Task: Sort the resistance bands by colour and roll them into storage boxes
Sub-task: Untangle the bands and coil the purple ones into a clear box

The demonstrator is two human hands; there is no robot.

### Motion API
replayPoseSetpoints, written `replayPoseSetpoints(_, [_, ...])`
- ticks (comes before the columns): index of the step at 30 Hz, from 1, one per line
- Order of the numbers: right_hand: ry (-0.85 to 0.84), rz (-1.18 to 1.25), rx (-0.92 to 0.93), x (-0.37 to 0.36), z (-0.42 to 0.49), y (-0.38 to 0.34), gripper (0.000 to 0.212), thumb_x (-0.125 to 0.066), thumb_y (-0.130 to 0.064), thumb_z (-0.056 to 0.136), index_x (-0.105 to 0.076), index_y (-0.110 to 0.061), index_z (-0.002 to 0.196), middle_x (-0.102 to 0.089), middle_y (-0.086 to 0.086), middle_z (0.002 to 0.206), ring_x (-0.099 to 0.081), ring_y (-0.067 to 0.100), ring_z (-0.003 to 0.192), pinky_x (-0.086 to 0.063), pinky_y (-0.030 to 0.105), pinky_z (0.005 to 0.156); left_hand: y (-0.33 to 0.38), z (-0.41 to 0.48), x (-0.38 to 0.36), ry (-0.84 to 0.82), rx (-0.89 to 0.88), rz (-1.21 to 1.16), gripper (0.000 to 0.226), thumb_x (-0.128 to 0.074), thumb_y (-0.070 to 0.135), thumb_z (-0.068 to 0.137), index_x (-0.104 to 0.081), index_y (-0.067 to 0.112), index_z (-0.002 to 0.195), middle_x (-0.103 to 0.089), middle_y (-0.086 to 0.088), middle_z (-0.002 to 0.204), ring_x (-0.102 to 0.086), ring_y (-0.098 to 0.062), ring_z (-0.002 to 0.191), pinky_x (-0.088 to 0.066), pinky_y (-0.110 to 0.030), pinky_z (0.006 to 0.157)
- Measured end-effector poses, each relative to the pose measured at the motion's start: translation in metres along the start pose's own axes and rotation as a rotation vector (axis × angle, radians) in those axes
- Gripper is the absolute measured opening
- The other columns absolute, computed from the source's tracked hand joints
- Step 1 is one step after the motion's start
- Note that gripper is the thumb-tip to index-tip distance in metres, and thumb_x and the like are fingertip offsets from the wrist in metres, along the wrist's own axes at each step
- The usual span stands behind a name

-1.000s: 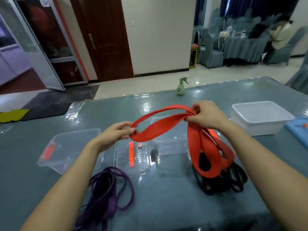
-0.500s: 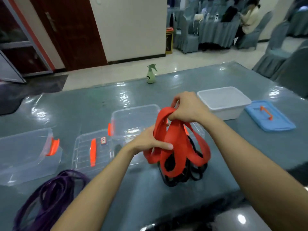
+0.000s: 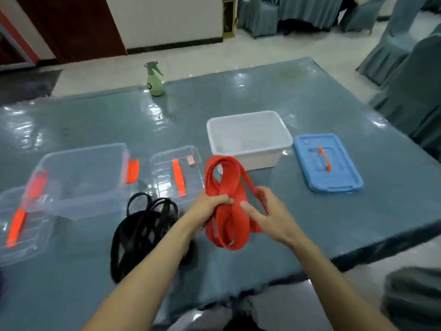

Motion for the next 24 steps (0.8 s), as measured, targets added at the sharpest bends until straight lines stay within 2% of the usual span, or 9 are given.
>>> replayPoseSetpoints(3, [-0.137, 0.017, -0.040, -0.010, -0.022, 0.054, 0.080, -0.076, -0.068, 0.087, -0.045, -0.034, 0.152, -0.065, -0.013, 0.142, -0.064, 0.000, 0.126, -0.051, 0.034, 0.112, -0.025, 0.013, -0.068, 0.065, 0.158, 0.149, 0.051, -0.094, 0.030, 0.059, -0.071, 0.016, 0.103, -0.079, -0.008, 0.101, -0.073, -0.013, 0.081, -0.058, -0.023, 0.068])
replayPoseSetpoints(6, [-0.023, 0.096, -0.117, 0.004, -0.021, 0.079, 0.074, -0.081, -0.053, 0.090, -0.043, -0.037, 0.151, -0.068, -0.010, 0.141, -0.066, 0.012, 0.131, -0.052, 0.040, 0.111, -0.030, 0.029, -0.116, 0.109, 0.275, 0.022, 0.052, -0.082, 0.050, 0.089, -0.061, 0.012, 0.117, -0.074, -0.006, 0.102, -0.075, -0.015, 0.086, -0.058, -0.029, 0.074])
replayPoseSetpoints(9, [0.158, 0.014, -0.175, 0.044, 0.000, 0.092, 0.115, -0.077, -0.071, 0.073, -0.020, -0.030, 0.164, -0.069, 0.005, 0.142, -0.067, 0.029, 0.130, -0.054, 0.042, 0.104, -0.013, 0.059, -0.132, -0.048, 0.265, -0.282, 0.045, -0.049, 0.041, 0.105, -0.082, 0.018, 0.084, -0.078, -0.005, 0.083, -0.076, -0.018, 0.077, -0.061, -0.028, 0.072])
replayPoseSetpoints(10, [0.214, -0.045, -0.173, 0.055, 0.009, 0.095, 0.119, -0.074, -0.071, 0.075, -0.012, -0.027, 0.167, -0.068, 0.011, 0.144, -0.067, 0.034, 0.128, -0.054, 0.045, 0.101, -0.009, 0.066, -0.134, -0.062, 0.265, -0.252, 0.044, -0.046, 0.037, 0.105, -0.081, 0.018, 0.087, -0.077, -0.004, 0.084, -0.073, -0.019, 0.081, -0.059, -0.029, 0.075])
replayPoseSetpoints(13, [0.284, -0.333, -0.120, 0.063, 0.038, 0.122, 0.089, -0.064, -0.050, 0.099, -0.021, -0.010, 0.166, -0.044, 0.021, 0.164, -0.058, 0.043, 0.137, -0.050, 0.048, 0.108, -0.028, 0.083, -0.139, -0.035, 0.260, 0.337, 0.039, -0.048, 0.037, 0.115, -0.067, 0.009, 0.134, -0.073, -0.013, 0.126, -0.066, -0.031, 0.121, -0.052, -0.039, 0.107])
replayPoseSetpoints(15, [0.178, -0.511, -0.190, 0.046, 0.044, 0.141, 0.085, -0.053, -0.049, 0.107, -0.017, -0.004, 0.169, -0.014, 0.025, 0.177, -0.041, 0.043, 0.152, -0.037, 0.050, 0.122, -0.056, 0.082, -0.140, -0.017, 0.223, 0.738, 0.045, -0.045, 0.032, 0.118, -0.060, -0.002, 0.143, -0.066, -0.024, 0.143, -0.060, -0.039, 0.137, -0.045, -0.043, 0.115])
replayPoseSetpoints(18, [0.193, -0.529, -0.218, 0.019, 0.041, 0.164, 0.086, -0.052, -0.047, 0.106, -0.016, -0.003, 0.170, 0.001, 0.026, 0.178, -0.037, 0.044, 0.153, -0.029, 0.053, 0.127, -0.087, 0.069, -0.151, 0.011, 0.114, 0.905, 0.049, -0.035, 0.031, 0.119, -0.065, -0.006, 0.128, -0.064, -0.030, 0.133, -0.055, -0.045, 0.131, -0.040, -0.045, 0.113])
replayPoseSetpoints(22, [0.281, -0.506, -0.193, 0.019, 0.045, 0.169, 0.080, -0.049, -0.046, 0.106, -0.026, 0.000, 0.167, -0.012, 0.024, 0.178, -0.029, 0.041, 0.160, -0.027, 0.058, 0.129, -0.094, 0.063, -0.164, 0.145, -0.011, 0.945, 0.057, -0.037, 0.047, 0.115, -0.041, 0.010, 0.158, -0.047, -0.019, 0.155, -0.056, -0.044, 0.135, -0.049, -0.053, 0.111])
replayPoseSetpoints(24, [0.341, -0.581, -0.089, 0.024, 0.042, 0.170, 0.077, -0.046, -0.045, 0.108, -0.028, 0.000, 0.167, -0.019, 0.021, 0.177, -0.020, 0.036, 0.165, -0.021, 0.055, 0.133, -0.093, 0.059, -0.164, 0.200, -0.097, 0.926, 0.051, -0.041, 0.048, 0.113, -0.037, 0.020, 0.155, -0.054, -0.012, 0.153, -0.065, -0.041, 0.126, -0.056, -0.052, 0.100])
Point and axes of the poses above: each hand's wrist, its own z-axis towards the middle knuckle, its own x-axis out of the back of the hand, y = z × x, the point moved 1 cm from there along z, towards the middle knuckle
